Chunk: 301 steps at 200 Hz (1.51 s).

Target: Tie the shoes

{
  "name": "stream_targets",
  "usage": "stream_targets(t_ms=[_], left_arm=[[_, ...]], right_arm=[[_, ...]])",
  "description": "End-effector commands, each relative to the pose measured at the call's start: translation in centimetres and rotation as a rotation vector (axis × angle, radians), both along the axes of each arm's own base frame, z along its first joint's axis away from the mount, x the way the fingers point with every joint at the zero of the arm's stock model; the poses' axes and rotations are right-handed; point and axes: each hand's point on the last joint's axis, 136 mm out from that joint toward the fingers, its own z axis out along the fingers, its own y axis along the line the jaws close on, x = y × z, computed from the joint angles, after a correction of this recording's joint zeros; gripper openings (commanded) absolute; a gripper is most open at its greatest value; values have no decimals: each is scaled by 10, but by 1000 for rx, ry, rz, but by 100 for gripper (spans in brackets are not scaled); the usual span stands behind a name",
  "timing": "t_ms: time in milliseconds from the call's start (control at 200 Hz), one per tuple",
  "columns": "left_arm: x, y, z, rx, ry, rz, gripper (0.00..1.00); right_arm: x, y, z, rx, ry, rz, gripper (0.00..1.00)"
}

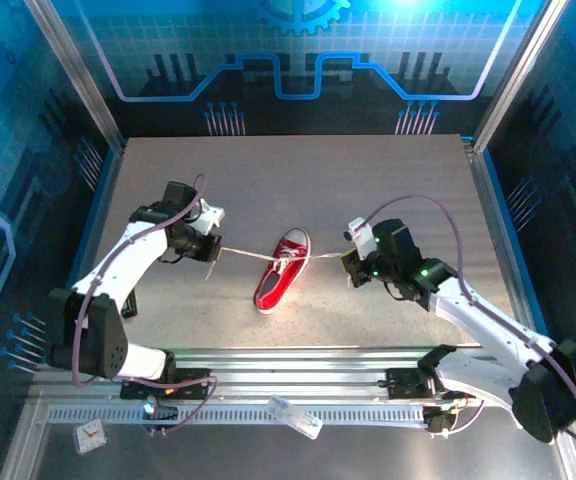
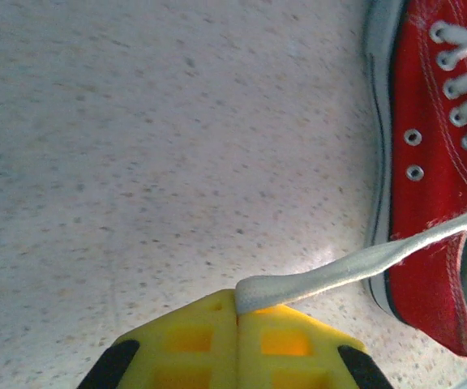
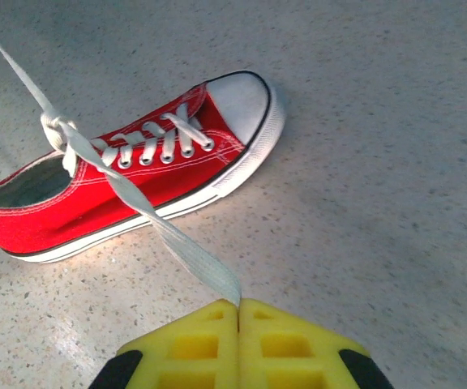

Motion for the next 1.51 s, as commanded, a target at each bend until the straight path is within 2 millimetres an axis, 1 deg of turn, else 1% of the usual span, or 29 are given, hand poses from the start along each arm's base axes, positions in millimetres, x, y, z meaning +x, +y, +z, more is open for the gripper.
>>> stream_targets(t_ms=[0,125,220,295,405,505,560,660,765,855,955,1115,1291,1421,1501], left_arm=[[7,16,5,23,-45,90,0],[7,27,2,43,-39,122,0],[6,40,-3,54,-16,178,0],[8,58,-3,79,-17,280,0],[12,76,4,54,-62,377,0],[15,85,11,1,-100,437,0],[15,91,10,-28,-99,474,0],[12,96,8,-134,-49,543,0],[9,93,4,-224,0,530,0],[6,96,0,-225,22,532,0],[6,102,-1,-242,22,563,0],[7,108,-5,-286,35,601,0],[4,122,-9,-305,46,648,0],[1,126,-11,-297,49,663,0],[0,127,-12,-295,47,671,0]], right_arm=[[-6,-23,-5,-53,45,-67,0],[-5,-36,-12,-69,74,-118,0],[-5,-41,-19,-64,112,-144,0],[-5,-43,-25,-61,138,-155,0],[-5,-42,-36,-57,190,-158,0],[-4,-39,-41,-54,221,-148,0],[-2,-39,-44,-57,234,-147,0],[1,-41,-48,-63,268,-164,0],[3,-50,-55,-65,332,-216,0],[4,-61,-60,-56,387,-266,0],[4,-66,-64,-30,449,-291,0],[-4,-65,-74,4,546,-305,0],[-13,-67,-90,-12,636,-314,0],[-15,-74,-96,-33,654,-346,0],[-11,-76,-96,4,644,-368,0]])
